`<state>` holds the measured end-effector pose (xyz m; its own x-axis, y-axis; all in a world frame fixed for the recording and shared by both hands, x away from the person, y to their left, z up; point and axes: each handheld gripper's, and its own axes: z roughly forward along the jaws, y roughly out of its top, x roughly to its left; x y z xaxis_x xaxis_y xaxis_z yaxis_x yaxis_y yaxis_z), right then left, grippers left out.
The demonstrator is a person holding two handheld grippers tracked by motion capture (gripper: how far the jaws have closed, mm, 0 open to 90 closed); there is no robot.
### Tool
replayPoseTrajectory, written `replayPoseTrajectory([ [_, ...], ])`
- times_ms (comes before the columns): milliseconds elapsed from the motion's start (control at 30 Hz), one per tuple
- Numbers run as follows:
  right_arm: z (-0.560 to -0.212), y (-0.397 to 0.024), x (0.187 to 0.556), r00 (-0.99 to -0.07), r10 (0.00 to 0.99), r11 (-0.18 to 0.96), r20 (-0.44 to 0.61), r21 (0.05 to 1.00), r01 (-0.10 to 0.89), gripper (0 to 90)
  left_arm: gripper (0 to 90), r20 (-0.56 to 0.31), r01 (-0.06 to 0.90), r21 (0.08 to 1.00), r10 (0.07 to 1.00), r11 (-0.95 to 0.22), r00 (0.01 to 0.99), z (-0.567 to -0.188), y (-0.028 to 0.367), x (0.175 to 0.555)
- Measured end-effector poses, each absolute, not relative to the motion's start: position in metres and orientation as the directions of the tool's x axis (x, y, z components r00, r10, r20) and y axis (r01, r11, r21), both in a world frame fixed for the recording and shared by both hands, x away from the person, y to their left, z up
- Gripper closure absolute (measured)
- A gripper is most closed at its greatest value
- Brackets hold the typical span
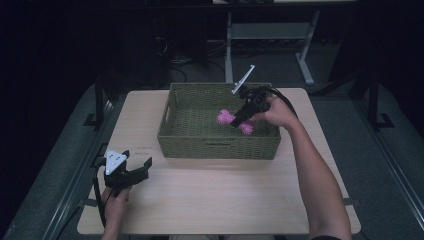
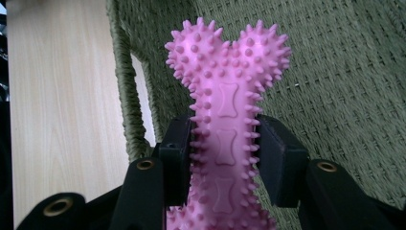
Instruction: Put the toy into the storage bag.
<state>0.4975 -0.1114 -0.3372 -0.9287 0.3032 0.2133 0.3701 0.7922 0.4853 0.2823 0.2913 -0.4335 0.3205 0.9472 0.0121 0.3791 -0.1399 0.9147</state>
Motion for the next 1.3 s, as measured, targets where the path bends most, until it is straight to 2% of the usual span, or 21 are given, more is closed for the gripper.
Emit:
replayPoseTrajectory([
  [1300,-0.371,-0.109,0.5,-0.917,0.325,0.824,0.232,0.406,0.395,57.7,13.7,0.023,0.376,0.914,0.946,-0.152,0.325,-0.433,0.292,0.282],
])
